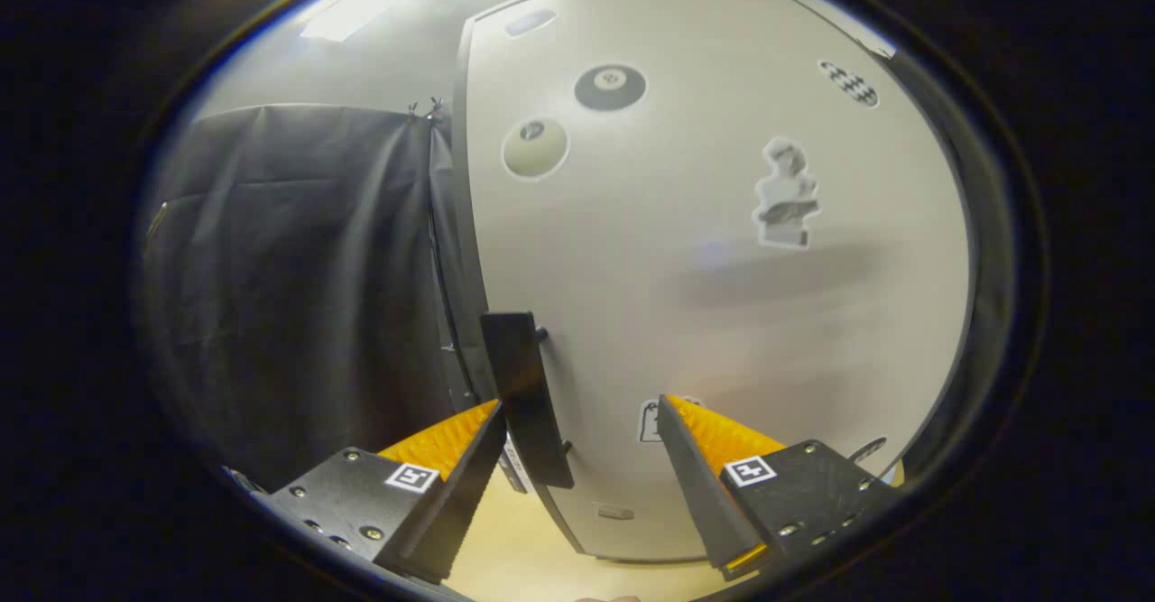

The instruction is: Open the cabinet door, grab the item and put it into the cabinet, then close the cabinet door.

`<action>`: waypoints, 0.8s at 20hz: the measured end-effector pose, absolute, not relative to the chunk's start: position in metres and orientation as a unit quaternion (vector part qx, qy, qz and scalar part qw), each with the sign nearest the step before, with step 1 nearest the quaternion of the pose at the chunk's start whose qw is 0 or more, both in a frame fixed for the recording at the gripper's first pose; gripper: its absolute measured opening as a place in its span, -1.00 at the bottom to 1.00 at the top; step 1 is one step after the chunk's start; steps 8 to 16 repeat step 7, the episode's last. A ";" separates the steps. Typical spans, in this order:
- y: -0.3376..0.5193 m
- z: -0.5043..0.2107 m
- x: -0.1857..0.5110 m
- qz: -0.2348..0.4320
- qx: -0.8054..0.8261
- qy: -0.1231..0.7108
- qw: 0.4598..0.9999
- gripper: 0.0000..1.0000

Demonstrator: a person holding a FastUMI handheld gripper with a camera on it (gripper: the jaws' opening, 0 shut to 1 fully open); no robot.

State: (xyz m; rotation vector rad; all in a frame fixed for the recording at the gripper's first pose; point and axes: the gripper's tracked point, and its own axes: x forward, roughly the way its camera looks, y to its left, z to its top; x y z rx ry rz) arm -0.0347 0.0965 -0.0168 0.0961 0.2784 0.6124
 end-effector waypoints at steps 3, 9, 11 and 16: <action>0.068 0.003 -0.021 0.271 0.025 0.097 0.957 0.98; 0.019 0.023 -0.008 0.223 -0.005 0.062 0.973 0.98; 0.019 0.023 -0.008 0.223 -0.005 0.062 0.973 0.98; 0.019 0.023 -0.008 0.223 -0.005 0.062 0.973 0.98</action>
